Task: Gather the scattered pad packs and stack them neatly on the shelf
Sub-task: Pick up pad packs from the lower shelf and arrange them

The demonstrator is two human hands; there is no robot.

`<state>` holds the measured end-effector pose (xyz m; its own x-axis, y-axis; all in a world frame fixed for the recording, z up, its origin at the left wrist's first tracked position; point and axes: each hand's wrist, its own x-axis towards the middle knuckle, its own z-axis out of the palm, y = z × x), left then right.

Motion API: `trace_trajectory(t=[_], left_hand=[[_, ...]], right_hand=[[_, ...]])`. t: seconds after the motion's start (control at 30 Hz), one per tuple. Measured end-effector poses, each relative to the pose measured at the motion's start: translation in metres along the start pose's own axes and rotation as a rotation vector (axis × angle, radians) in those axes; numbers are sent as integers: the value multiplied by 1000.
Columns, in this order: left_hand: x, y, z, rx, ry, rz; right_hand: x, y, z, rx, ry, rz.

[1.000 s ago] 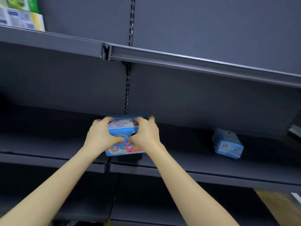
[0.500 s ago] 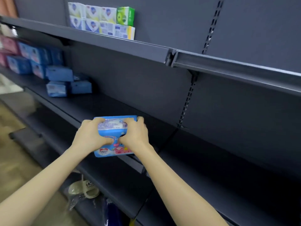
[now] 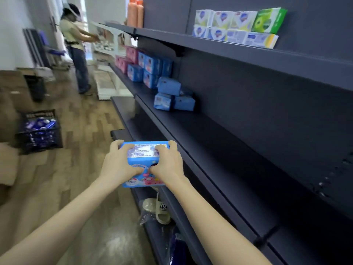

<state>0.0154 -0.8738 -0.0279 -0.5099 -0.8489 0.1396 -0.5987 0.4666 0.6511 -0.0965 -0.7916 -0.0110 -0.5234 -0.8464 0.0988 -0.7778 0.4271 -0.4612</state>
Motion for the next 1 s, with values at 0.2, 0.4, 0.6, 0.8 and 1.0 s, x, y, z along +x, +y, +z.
trace_trajectory(t=[0.2, 0.4, 0.6, 0.8, 1.0], left_hand=[[62, -91, -26, 37, 7, -54], [129, -147, -54, 50, 12, -111], [185, -186, -74, 42, 18, -141], [235, -208, -75, 43, -14, -167], [299, -227, -63, 51, -34, -208]], right_hand=[[75, -60, 70, -11, -94, -78], [150, -107, 114, -6, -144, -119], [211, -139, 142, -59, -168, -173], [265, -147, 165, -72, -193, -190], [337, -147, 190, -88, -231, -202]])
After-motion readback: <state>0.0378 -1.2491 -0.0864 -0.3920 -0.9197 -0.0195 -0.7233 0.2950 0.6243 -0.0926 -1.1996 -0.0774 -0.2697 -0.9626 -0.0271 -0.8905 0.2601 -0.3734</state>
